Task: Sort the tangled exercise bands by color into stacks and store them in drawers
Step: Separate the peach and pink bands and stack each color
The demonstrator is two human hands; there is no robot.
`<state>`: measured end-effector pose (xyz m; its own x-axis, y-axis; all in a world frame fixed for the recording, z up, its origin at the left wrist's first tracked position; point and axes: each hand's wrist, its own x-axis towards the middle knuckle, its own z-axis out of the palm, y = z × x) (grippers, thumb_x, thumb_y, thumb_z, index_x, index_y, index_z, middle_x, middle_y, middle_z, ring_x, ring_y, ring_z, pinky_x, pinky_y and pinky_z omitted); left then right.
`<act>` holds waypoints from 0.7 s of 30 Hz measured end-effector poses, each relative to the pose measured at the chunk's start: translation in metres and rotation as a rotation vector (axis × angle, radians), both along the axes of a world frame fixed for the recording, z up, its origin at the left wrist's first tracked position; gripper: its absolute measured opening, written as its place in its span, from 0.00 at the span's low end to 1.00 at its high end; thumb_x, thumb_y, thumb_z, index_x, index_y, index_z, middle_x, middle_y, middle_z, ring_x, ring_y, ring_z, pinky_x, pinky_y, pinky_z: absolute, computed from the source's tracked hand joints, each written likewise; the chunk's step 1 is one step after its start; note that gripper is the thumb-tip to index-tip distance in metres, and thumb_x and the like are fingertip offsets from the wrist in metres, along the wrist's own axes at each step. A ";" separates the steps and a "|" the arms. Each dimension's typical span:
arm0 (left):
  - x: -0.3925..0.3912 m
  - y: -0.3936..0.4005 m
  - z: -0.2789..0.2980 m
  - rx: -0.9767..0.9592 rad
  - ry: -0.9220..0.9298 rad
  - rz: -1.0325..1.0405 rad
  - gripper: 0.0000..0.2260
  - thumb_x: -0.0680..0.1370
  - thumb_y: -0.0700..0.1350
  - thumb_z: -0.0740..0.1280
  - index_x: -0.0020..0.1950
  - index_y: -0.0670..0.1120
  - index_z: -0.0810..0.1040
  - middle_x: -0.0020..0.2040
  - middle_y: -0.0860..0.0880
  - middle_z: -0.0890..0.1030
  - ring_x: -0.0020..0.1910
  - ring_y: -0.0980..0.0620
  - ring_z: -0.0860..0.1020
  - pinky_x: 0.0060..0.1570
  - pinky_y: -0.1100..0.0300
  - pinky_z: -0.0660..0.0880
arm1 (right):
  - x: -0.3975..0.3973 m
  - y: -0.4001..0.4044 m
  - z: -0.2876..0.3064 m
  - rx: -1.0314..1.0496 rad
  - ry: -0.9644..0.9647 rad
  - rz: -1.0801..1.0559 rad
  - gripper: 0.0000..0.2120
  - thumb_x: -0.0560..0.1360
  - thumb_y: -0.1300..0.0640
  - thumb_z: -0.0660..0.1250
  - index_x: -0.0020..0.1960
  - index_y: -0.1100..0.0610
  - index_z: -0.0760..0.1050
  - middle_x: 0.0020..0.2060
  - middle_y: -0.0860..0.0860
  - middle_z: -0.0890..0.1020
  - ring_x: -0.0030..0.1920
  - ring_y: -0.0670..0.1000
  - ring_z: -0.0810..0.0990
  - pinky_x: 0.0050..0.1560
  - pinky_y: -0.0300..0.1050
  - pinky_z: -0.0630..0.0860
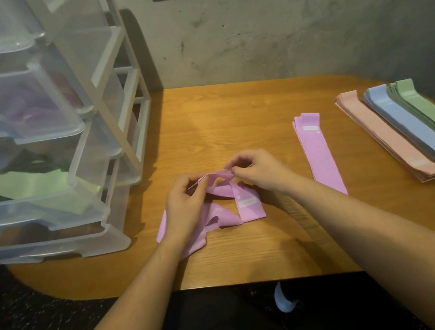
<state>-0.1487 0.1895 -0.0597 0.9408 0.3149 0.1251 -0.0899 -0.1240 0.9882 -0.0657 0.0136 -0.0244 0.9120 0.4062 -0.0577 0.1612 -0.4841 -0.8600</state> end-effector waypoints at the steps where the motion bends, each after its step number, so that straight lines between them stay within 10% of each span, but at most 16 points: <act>1: 0.001 0.000 0.002 -0.009 -0.002 -0.019 0.05 0.80 0.38 0.69 0.48 0.46 0.82 0.47 0.46 0.84 0.47 0.56 0.82 0.49 0.64 0.75 | -0.002 -0.002 0.004 0.052 -0.002 -0.012 0.15 0.76 0.69 0.66 0.47 0.49 0.80 0.37 0.51 0.80 0.37 0.49 0.76 0.41 0.45 0.75; 21: 0.014 -0.067 0.092 -0.239 0.128 -0.539 0.02 0.83 0.43 0.64 0.54 0.49 0.76 0.35 0.56 0.80 0.32 0.59 0.76 0.37 0.65 0.73 | -0.037 -0.055 0.108 0.330 -0.092 -0.142 0.08 0.79 0.66 0.66 0.51 0.54 0.77 0.39 0.50 0.77 0.37 0.45 0.73 0.37 0.38 0.70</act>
